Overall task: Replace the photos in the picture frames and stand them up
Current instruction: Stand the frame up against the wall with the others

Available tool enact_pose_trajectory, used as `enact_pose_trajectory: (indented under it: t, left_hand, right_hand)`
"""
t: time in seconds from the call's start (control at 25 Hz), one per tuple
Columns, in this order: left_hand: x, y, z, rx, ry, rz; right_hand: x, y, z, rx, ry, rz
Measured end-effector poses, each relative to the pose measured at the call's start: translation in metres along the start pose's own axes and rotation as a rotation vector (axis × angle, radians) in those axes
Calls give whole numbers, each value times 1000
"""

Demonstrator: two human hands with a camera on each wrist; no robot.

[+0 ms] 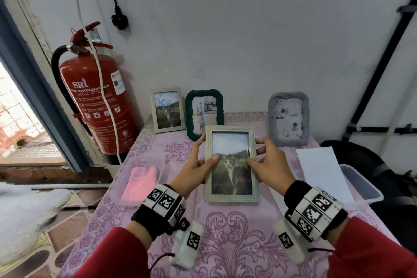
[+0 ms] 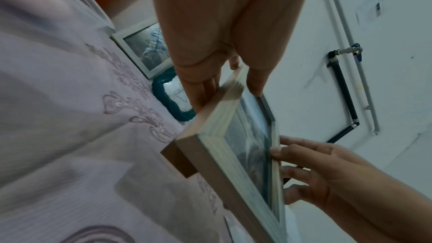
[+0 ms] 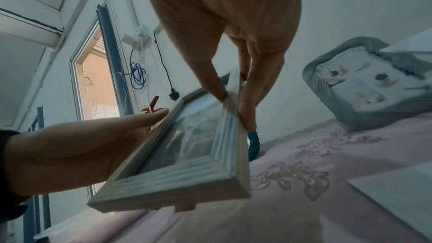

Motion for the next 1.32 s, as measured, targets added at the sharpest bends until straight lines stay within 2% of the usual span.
enact_pose_trajectory:
  t: [0.36,0.52,0.72,0.84,1.08,1.32]
  left_hand:
    - [14,-39,-38,245,136,6]
    - [17,-67,-50,309,140,38]
    - [23,-117,-60,372,54,8]
    - [27,-151,-60,379,-1,-19]
    - [32,-235,-56,387,47,-48]
    - [37,-301,-37,355,62,-78]
  right_hand:
    - [-33,-32,22,-85,-16,-31]
    - [-57,-64,38,-80,102,-4]
    - [-88,-128,66,-220,314,-26]
    - [-94,-172,67,-235,390,28]
    - [-96,-261,50,-207,457,58]
    - [-84,-321,18,-173,498,71]
Point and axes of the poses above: each hand's wrist, its own y-axis away from the middle knuckle, its own x-axis out of the palm, z = x × y, the point moved 5 cm from there along -y, towards the middle knuckle, and after that the axes turned 6 degrees about y, right-handed, at the moved point
